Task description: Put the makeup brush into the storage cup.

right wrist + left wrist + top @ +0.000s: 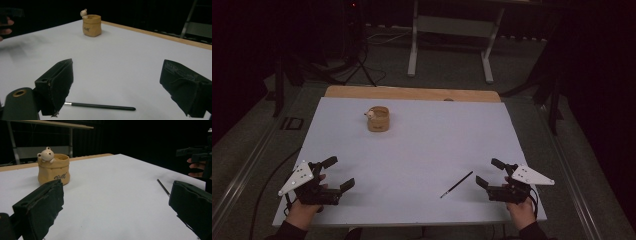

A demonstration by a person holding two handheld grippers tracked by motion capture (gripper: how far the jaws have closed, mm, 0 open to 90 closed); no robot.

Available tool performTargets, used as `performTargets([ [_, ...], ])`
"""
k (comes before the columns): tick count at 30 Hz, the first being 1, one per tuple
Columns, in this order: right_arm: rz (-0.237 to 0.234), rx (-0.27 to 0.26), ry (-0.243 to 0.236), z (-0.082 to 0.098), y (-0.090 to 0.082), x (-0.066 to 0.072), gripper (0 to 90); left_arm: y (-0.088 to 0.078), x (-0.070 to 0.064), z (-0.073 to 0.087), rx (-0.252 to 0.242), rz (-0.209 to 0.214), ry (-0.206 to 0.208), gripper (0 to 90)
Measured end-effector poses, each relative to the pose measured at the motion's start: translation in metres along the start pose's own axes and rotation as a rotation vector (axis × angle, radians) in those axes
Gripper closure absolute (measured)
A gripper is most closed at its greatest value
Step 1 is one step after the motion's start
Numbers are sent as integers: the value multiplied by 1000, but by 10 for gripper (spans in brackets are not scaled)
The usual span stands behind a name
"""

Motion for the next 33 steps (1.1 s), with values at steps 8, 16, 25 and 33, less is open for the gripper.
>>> performTargets([
  [8, -41, 20, -21, -1, 1, 5, 133, -2, -2, -4, -18, -2, 14, 1],
  [16, -85, 48, -47, -2, 4, 10, 134, -5, -1, -7, -40, -8, 13, 1],
  [25, -135, 101, -37, 2, 7, 4, 136, -10, 3, -12, -83, -22, -2, 1],
  [33, -204, 161, -46, -1, 7, -2, 136, -9, 1, -13, -77, -18, 7, 1],
])
Point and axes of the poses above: each handheld gripper's, and its own axes: y roughly forward along the jaws, z roughly out of its underside, x roughly to its left, the point moved 6 cm from there along y, roughly forward along the jaws, and after that the axes turned 3 degrees about -z, right-handed, at the moved point
